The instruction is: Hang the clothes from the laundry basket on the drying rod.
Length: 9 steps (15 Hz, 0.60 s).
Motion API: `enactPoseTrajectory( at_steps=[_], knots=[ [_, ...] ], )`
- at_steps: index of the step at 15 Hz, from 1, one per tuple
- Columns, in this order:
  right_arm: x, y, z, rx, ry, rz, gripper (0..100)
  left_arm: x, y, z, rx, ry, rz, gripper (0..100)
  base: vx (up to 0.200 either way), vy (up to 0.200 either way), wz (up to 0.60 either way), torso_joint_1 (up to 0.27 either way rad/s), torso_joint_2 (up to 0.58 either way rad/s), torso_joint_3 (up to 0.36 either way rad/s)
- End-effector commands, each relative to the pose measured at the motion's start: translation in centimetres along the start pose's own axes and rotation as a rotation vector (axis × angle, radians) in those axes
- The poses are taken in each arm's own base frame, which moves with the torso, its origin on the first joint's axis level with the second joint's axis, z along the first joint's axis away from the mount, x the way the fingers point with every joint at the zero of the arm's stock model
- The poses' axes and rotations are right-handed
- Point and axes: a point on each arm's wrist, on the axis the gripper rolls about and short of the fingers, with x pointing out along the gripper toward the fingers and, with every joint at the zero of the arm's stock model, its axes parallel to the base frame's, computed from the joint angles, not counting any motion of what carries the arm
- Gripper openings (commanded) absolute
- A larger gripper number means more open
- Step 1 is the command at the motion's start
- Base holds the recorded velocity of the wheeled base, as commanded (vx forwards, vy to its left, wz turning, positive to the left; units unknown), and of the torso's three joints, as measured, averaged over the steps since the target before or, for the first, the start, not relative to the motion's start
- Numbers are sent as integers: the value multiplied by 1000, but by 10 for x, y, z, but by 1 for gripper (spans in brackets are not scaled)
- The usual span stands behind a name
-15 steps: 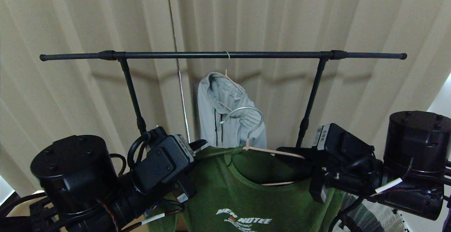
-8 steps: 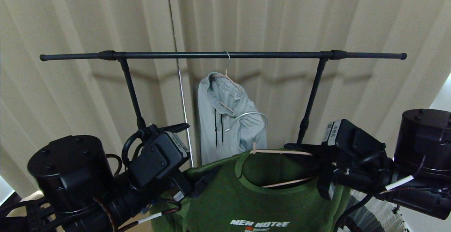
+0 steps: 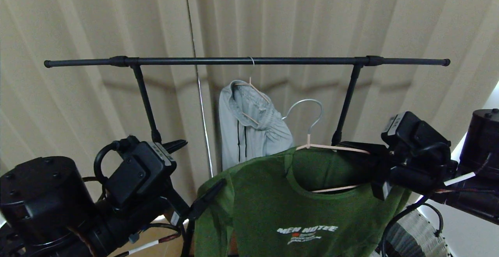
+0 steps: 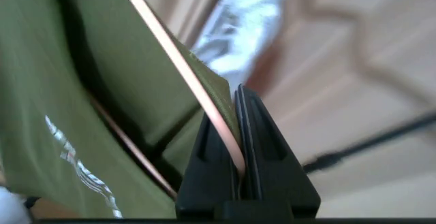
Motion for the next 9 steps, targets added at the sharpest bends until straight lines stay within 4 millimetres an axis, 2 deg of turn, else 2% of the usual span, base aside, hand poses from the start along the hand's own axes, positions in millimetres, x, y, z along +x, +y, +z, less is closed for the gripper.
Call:
enactPoseTrajectory(
  at_steps=[1,3,6,9],
  knots=[
    [-3,-4,2,0,-11,-18,0,-7,3,-2,-2,3,15,100,0,0,0,0,0,0],
    [-4,-4,3,10,-17,-21,0,-12,0,-7,-17,23,4,100,0,0,0,0,0,0],
    [-9,-10,10,28,-44,-52,0,-28,-9,-35,-54,144,-31,100,0,0,0,0,0,0],
    [-14,-17,15,59,-68,-86,0,-36,-11,-39,-77,125,-28,100,0,0,0,0,0,0]
  ],
)
